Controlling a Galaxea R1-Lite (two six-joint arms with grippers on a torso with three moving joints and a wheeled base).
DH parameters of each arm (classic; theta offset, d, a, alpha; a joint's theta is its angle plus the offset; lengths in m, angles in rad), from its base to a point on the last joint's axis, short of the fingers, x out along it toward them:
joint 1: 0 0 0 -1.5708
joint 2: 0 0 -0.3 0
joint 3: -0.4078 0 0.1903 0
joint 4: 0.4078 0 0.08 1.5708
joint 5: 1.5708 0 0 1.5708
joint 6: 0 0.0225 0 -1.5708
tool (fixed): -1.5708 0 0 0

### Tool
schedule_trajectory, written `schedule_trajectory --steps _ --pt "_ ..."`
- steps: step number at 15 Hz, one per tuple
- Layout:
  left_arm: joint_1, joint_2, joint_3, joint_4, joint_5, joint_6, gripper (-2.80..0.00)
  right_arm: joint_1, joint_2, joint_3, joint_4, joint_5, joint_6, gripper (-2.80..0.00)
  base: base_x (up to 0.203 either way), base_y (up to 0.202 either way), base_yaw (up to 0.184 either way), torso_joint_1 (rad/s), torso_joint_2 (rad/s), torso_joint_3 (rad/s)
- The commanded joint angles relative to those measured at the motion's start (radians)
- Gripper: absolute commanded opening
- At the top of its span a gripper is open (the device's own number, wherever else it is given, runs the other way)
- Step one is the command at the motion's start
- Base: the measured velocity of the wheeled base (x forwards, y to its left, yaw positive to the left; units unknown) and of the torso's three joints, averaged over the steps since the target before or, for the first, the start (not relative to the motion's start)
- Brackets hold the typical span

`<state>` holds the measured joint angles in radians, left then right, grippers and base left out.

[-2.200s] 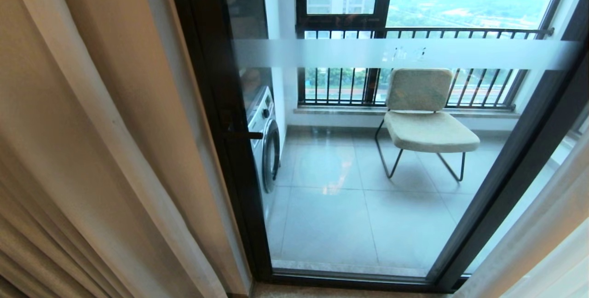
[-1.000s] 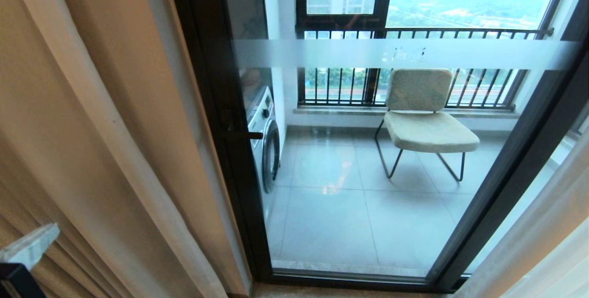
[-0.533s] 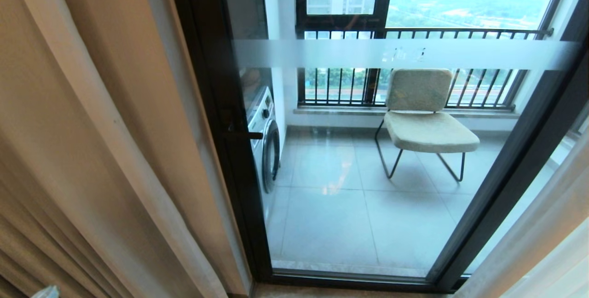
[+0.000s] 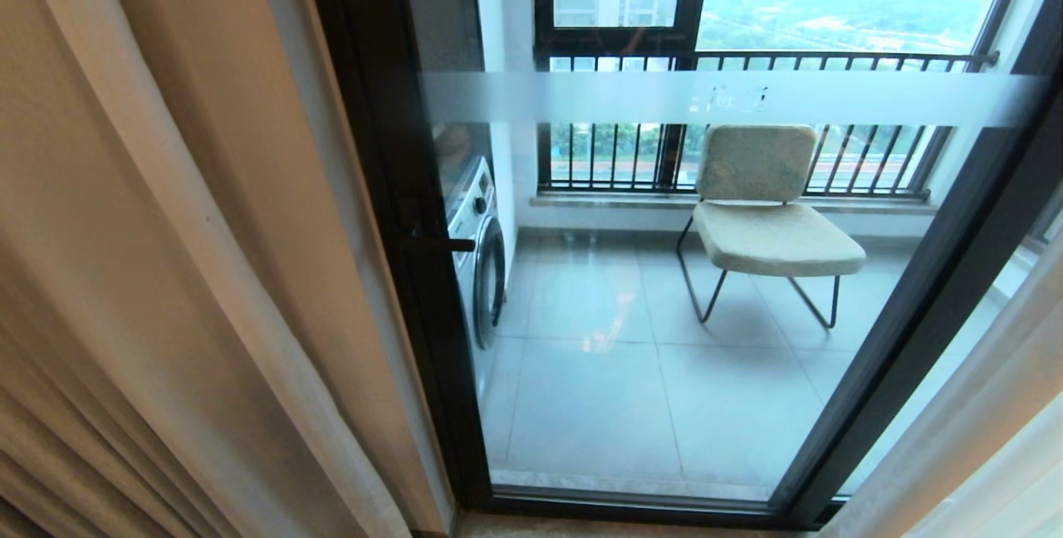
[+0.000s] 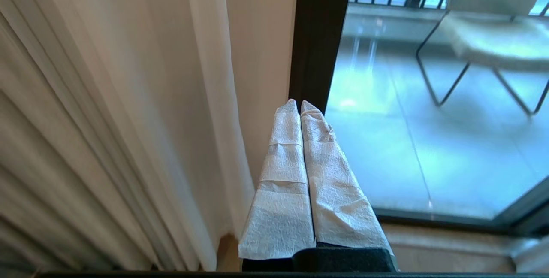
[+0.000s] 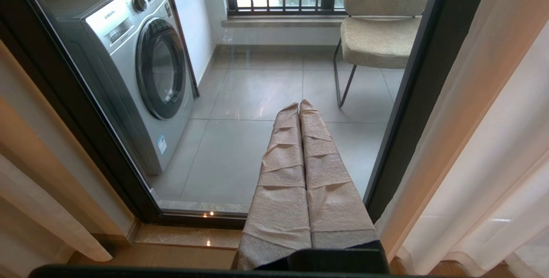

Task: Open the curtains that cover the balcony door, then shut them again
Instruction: Pull the inner curtains open on both sides

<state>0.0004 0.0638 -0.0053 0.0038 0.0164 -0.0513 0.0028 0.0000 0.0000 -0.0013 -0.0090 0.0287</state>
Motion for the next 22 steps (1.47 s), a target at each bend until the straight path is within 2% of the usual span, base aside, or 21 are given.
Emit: schedule_trajectory --steps 1,22 --pt "0.000 -0.064 0.002 -0.002 0.000 -0.001 -2.80 0.000 0.000 0.000 0.000 0.000 0.000 -2.80 0.000 0.000 0.000 0.000 0.00 0.000" --pt "0.000 -0.064 0.004 -0.004 -0.001 -0.001 -2.80 0.000 0.001 0.000 0.000 0.000 0.000 -2.80 0.000 0.000 0.000 0.000 0.00 0.000"
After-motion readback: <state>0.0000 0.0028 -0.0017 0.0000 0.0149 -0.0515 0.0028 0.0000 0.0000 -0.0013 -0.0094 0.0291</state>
